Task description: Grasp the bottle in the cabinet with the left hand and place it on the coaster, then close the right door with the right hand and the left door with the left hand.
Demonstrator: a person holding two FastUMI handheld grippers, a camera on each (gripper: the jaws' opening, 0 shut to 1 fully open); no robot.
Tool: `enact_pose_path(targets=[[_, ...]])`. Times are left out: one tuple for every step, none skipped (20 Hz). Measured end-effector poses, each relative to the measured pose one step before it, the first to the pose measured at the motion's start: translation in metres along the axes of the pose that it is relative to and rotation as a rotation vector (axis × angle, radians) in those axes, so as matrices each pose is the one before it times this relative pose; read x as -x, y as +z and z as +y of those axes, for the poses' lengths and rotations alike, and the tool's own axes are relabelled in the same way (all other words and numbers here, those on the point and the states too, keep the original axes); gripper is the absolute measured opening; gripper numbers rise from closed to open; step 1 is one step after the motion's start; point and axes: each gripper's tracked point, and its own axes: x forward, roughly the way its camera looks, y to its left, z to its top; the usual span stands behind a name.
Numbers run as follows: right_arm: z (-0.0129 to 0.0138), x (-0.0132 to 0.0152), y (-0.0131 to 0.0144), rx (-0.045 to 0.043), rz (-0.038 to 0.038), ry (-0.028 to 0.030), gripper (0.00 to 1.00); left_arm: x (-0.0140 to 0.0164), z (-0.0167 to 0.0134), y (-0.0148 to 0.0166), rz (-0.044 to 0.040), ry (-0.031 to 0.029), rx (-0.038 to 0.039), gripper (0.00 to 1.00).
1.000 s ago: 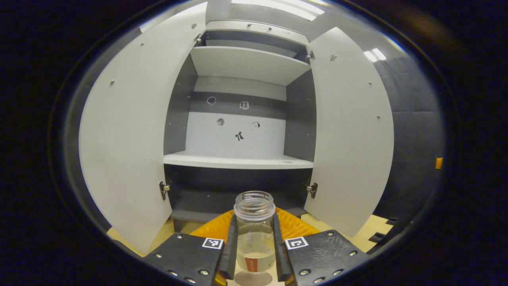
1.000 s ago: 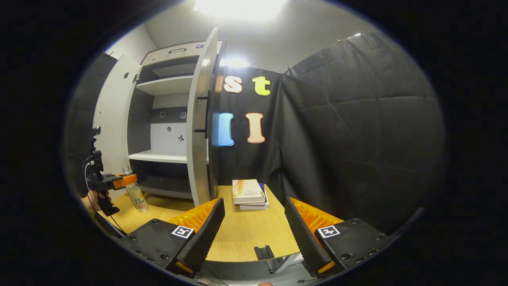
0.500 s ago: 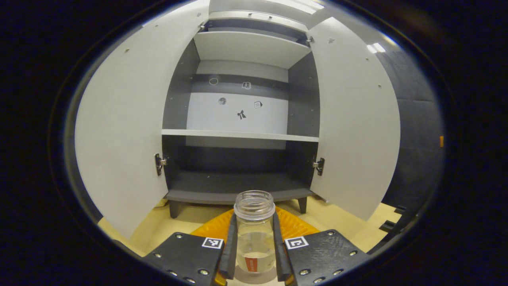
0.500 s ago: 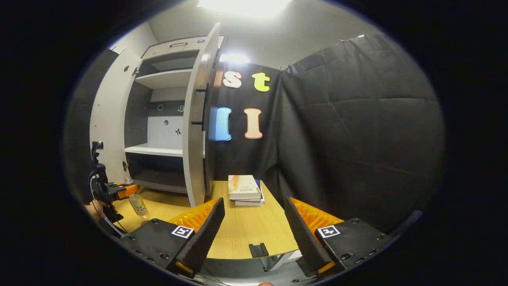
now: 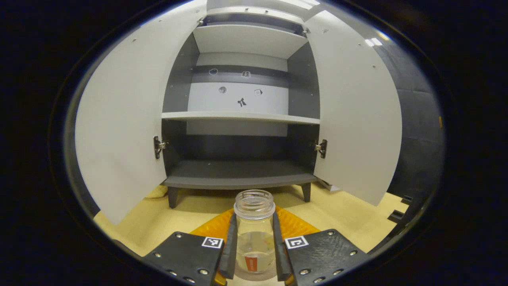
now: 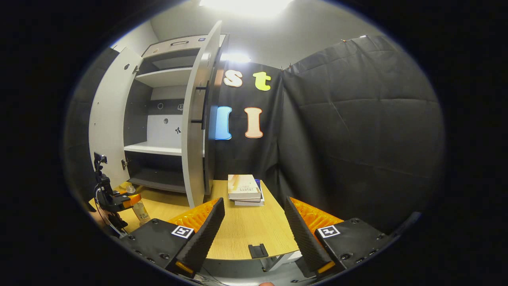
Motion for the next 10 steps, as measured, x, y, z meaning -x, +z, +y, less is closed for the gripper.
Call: enact_pose_path(targets=[[0.00023,-0.00099,-0.00113,-0.00216,0.00254,0.00209,0.94,0.00001,0.00048,-0.00458,0.00504,0.00376,-0.00002,0.41],[0.00057,-0.00090,-0.00020,-0.00186,0.00195,0.00286,0.94,0.00127,-0.00016,-0.00571,0.01135,0.00454,0.00518,0.41],[-0.00020,-0.00051,0.00001,-0.00134,-0.00116,0.00051,0.97,0.00321,0.00071,-0.00409,-0.00034,0.00682,0.00329,0.41],[0.00027,-0.00060,0.00094,-0.00127,-0.00081,0.00105,0.97,0.00153,0.00088,0.00153,-0.00978,0.01047,-0.00120,0.43],[-0.00030,-0.00055,-0.00027,-0.00191,0.00030,0.00284,0.97,-0.00103,0.00042,0.00183,-0.00604,0.00649,-0.00152,0.45],[0.00094,-0.00020,0.00043,-0.00211,0.00008,0.00311,0.97,-0.00018,0.00080,-0.00222,0.01007,0.00938,0.00017,0.43],[0.00027,-0.00011,0.00036,-0.00307,-0.00213,0.00293,0.97,-0.00005,0.00172,-0.00184,0.01058,0.01033,-0.00040,0.46],[0.00062,-0.00094,0.00244,-0.00496,-0.00519,0.00296,0.97,0.00093,0.00102,-0.00074,0.00608,0.00765,-0.00139,0.51],[-0.00002,0.00044,0.00158,-0.00588,-0.00444,0.00273,0.97,0.00456,0.00291,0.00207,0.00113,0.00449,-0.00062,0.56],[0.00070,-0.00073,0.00255,-0.00712,-0.00511,0.00310,0.94,0.00521,0.00064,0.00415,-0.00485,0.00569,-0.00368,0.71]])
